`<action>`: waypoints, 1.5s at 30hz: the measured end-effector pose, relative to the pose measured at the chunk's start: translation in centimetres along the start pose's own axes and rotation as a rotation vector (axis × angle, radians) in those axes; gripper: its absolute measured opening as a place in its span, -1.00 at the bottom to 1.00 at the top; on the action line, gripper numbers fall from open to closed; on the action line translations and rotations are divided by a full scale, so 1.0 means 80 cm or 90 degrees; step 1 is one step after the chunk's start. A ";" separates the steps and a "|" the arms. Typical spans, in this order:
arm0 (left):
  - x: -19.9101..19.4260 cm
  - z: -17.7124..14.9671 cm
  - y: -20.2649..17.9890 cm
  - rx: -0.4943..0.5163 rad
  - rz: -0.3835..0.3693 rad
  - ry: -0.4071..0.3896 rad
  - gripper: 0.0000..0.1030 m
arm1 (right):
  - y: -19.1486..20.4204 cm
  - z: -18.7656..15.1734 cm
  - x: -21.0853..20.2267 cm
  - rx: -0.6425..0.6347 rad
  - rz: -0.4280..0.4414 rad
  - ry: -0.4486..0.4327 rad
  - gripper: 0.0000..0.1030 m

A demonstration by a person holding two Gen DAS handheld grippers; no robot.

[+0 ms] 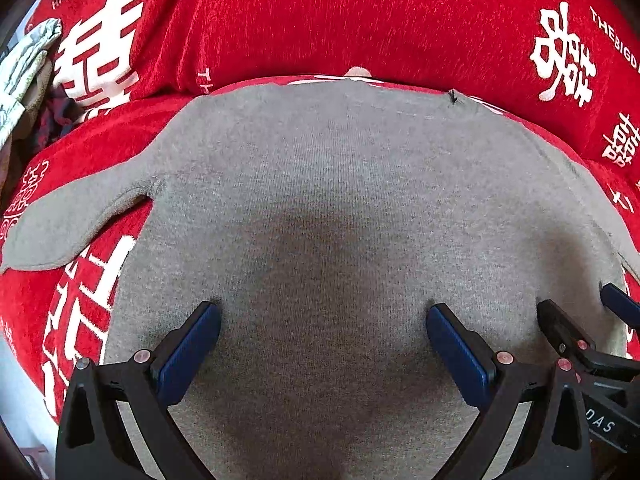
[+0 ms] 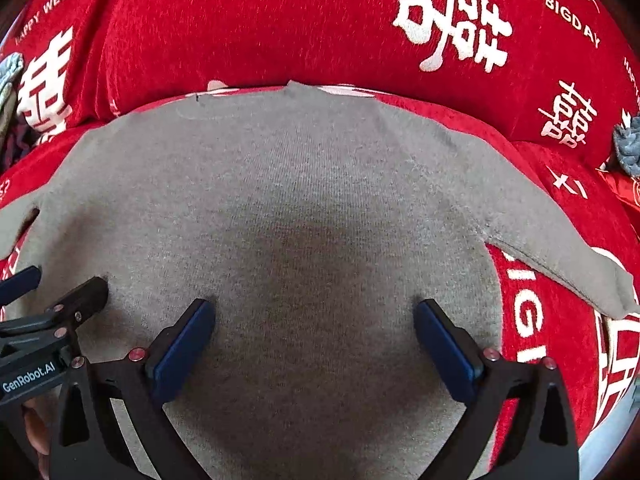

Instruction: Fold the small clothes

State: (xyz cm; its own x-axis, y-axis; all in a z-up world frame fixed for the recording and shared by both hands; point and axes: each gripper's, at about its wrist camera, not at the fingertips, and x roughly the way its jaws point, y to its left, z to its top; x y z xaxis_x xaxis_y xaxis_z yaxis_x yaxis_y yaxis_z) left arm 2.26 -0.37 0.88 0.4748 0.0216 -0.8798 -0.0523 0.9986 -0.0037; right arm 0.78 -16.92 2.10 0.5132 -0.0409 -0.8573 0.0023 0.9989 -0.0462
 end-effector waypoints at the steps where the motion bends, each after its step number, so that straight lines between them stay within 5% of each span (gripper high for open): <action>1: -0.001 0.000 0.000 -0.001 0.000 -0.001 1.00 | 0.001 0.000 0.000 -0.002 -0.001 0.001 0.96; 19: -0.030 0.022 -0.030 0.008 0.028 -0.022 1.00 | -0.014 0.013 -0.042 -0.001 -0.015 -0.081 0.88; 45: -0.045 0.044 -0.223 0.125 -0.001 -0.034 1.00 | -0.213 -0.013 -0.063 0.141 -0.087 -0.111 0.84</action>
State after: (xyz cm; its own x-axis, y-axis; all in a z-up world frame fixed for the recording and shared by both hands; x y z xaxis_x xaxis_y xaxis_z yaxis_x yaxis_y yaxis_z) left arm 4.59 -18.06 5.82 0.5206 0.0180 -0.8536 0.1181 0.9887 0.0928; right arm -2.74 -33.79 6.64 0.6341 -0.1905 -0.7494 0.2591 0.9655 -0.0261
